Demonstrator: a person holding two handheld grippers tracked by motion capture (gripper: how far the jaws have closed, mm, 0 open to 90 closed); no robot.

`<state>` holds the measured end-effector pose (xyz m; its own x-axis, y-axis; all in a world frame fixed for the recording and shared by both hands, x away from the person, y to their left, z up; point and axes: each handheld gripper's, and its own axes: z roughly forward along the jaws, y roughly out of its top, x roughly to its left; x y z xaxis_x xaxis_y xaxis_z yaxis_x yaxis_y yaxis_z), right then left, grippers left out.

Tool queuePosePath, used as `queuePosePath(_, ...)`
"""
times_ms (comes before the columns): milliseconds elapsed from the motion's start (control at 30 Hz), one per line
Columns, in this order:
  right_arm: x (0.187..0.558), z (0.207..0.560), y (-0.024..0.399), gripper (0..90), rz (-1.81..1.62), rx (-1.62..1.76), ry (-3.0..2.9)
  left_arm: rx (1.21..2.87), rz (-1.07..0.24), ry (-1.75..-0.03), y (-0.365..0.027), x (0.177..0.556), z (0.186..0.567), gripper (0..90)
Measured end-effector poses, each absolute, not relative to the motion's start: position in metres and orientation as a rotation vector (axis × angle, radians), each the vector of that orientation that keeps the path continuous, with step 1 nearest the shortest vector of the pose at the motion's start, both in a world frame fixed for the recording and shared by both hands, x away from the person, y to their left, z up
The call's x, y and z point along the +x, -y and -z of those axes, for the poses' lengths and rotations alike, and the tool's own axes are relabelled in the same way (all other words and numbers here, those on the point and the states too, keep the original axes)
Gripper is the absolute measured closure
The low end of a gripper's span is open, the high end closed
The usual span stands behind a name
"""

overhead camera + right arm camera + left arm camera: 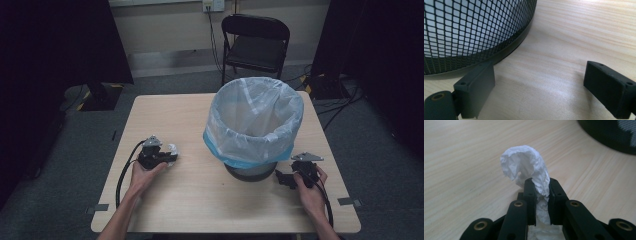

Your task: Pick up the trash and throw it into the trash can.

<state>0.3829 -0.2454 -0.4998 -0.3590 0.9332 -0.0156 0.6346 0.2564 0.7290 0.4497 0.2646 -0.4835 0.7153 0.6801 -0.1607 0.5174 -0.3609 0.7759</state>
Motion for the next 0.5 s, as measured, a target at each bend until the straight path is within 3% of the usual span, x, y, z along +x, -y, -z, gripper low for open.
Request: queuePosePath(500, 0.383, 0.500, 0.245, 9.3, -0.889, 1.422, -2.085, 1.902, -0.201, -0.801, -0.258, 0.434, 0.450, 79.3)
